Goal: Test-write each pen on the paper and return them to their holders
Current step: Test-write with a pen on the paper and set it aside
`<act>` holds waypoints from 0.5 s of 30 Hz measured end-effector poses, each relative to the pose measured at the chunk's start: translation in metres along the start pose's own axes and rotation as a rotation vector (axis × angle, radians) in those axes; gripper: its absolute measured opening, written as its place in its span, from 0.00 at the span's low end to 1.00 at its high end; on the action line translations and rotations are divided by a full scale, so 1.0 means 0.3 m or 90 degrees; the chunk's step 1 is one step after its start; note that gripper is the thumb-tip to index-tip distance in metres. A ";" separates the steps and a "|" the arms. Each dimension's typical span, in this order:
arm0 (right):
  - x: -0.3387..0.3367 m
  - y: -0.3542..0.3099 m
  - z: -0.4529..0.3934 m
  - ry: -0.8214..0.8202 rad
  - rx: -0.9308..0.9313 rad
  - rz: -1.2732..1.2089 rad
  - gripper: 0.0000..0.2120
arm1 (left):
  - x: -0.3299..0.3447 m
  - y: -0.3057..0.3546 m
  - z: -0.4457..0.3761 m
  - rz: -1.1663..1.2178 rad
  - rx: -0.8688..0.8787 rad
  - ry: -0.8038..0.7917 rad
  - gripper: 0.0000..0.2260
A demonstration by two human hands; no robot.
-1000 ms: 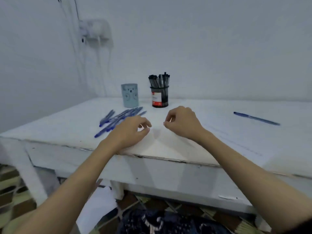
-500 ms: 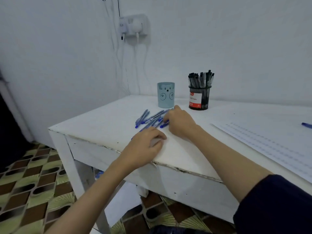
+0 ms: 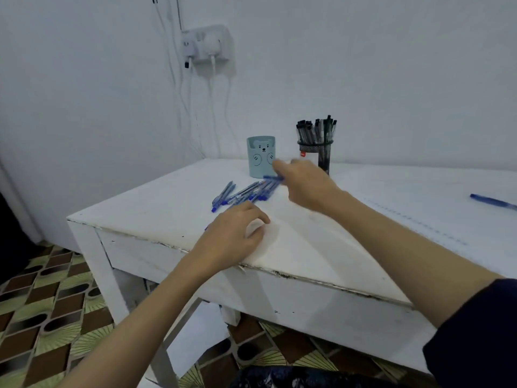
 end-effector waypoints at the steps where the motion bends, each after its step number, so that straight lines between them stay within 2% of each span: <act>1: -0.062 0.036 0.012 0.052 0.029 -0.045 0.11 | 0.003 0.030 -0.009 -0.002 0.012 0.000 0.08; 4: -0.243 0.188 0.095 0.180 0.139 -0.145 0.06 | 0.049 0.166 -0.040 -0.003 0.050 -0.027 0.08; 7: -0.359 0.326 0.207 0.235 0.247 -0.218 0.06 | 0.129 0.308 -0.076 -0.018 0.064 -0.078 0.12; 11: -0.386 0.486 0.418 0.288 0.404 -0.430 0.06 | 0.291 0.455 -0.151 -0.019 0.048 -0.178 0.20; 13: -0.375 0.557 0.538 0.329 0.468 -0.479 0.05 | 0.371 0.507 -0.187 -0.024 0.039 -0.224 0.24; 15: -0.352 0.632 0.662 0.377 0.541 -0.511 0.09 | 0.433 0.554 -0.228 -0.054 0.050 -0.253 0.26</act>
Point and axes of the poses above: each hand's wrist, its own z-axis away from the middle knuckle, its own x-axis out of the palm, y = z × x, the point moved 10 cm from there along -z, towards the middle knuckle, and after that the axes turned 14 degrees about -x, right-handed, at the moved point
